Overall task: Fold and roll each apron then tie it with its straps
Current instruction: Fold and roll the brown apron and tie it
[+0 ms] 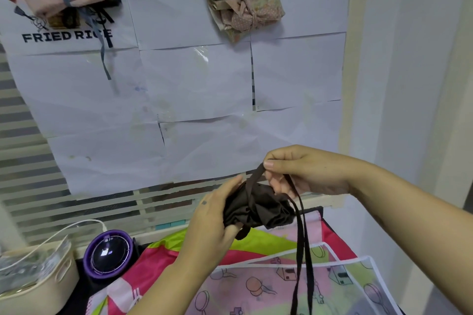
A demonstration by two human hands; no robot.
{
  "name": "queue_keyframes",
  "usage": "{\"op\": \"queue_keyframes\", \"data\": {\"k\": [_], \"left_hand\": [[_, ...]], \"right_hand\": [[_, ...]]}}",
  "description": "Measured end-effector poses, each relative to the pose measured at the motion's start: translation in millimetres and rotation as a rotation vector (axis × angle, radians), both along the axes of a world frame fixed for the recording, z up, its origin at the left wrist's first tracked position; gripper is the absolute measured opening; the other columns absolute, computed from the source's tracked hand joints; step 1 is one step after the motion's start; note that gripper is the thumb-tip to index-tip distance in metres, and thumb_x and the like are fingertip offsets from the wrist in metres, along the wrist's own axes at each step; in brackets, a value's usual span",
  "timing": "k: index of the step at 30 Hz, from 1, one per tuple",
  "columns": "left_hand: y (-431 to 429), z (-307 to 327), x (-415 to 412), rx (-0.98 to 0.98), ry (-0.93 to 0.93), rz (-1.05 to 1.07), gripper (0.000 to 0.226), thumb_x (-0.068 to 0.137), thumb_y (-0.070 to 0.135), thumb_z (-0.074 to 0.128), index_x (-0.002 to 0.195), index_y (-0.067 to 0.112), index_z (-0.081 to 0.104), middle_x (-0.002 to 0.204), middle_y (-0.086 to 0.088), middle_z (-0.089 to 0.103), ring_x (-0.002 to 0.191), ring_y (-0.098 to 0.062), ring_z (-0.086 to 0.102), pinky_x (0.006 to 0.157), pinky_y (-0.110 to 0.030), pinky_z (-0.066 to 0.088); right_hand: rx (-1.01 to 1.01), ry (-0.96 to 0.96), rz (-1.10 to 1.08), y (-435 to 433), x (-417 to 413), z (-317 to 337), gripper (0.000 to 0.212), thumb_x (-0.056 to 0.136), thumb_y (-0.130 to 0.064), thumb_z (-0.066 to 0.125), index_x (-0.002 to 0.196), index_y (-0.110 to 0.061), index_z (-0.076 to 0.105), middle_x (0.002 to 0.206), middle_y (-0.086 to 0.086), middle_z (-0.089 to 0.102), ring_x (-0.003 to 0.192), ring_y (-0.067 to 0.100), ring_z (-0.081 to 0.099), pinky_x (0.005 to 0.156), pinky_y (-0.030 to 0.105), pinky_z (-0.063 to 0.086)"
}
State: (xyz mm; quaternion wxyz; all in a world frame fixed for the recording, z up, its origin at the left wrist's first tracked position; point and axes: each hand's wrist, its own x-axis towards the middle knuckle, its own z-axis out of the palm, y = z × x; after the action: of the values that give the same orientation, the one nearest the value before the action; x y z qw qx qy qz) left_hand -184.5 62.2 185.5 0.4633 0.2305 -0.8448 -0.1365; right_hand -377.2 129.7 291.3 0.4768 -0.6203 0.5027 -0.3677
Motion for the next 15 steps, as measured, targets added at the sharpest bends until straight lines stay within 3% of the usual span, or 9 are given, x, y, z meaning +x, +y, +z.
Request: {"op": "queue_keyframes", "data": {"k": [4,9,11,13,15], "left_hand": [[3.0,0.9,-1.7,-0.042,0.04,-0.091,0.091,0.077,0.011,0.065,0.132,0.066,0.018,0.125,0.043,0.039,0.111,0.014,0.047,0.089,-0.005,0.038],[1.6,2.1,-0.9,-0.139,0.061,-0.106,0.077,0.08,0.018,0.051,0.142,0.051,0.019,0.122,0.014,0.039,0.114,0.011,0.041,0.093,-0.003,0.033],[1.4,2.8,-0.2,-0.136,0.065,-0.112,0.077,0.08,0.017,0.049,0.141,0.052,0.018,0.117,0.01,0.037,0.114,0.01,0.04,0.092,-0.003,0.033],[1.3,4.8,0.1,-0.15,0.06,-0.117,0.078,0.079,0.017,0.047,0.14,0.055,0.017,0.119,0.014,0.031,0.114,0.011,0.038,0.089,-0.003,0.036],[-1.1,5.3,0.2,-0.204,0.051,-0.12,0.081,0.08,0.013,0.049,0.139,0.056,0.017,0.121,0.014,0.026,0.114,0.012,0.035,0.085,-0.007,0.04]], "right_hand": [[0.016,-0.105,-0.027,0.7,-0.8,-1.5,0.03,0.098,-0.017,0.046,0.072,-0.009,0.06,0.063,0.005,0.058,0.05,0.009,0.048,0.048,0.017,0.043],[-0.036,-0.061,-0.061,6.0,1.8,1.5,0.026,0.096,-0.008,0.047,0.077,-0.002,0.063,0.06,-0.004,0.064,0.05,0.002,0.055,0.052,0.012,0.044],[-0.062,-0.001,-0.028,5.3,4.7,-2.0,0.023,0.096,-0.012,0.05,0.081,-0.003,0.067,0.061,-0.001,0.065,0.058,0.003,0.058,0.061,0.014,0.046],[-0.098,0.135,0.007,4.2,9.6,-6.4,0.022,0.093,-0.023,0.059,0.086,-0.008,0.072,0.078,0.01,0.07,0.076,0.01,0.062,0.078,0.022,0.046],[-0.1,0.186,0.016,4.9,13.5,-6.6,0.02,0.092,-0.025,0.059,0.087,-0.014,0.074,0.087,0.005,0.072,0.084,0.01,0.065,0.086,0.025,0.047]]}}
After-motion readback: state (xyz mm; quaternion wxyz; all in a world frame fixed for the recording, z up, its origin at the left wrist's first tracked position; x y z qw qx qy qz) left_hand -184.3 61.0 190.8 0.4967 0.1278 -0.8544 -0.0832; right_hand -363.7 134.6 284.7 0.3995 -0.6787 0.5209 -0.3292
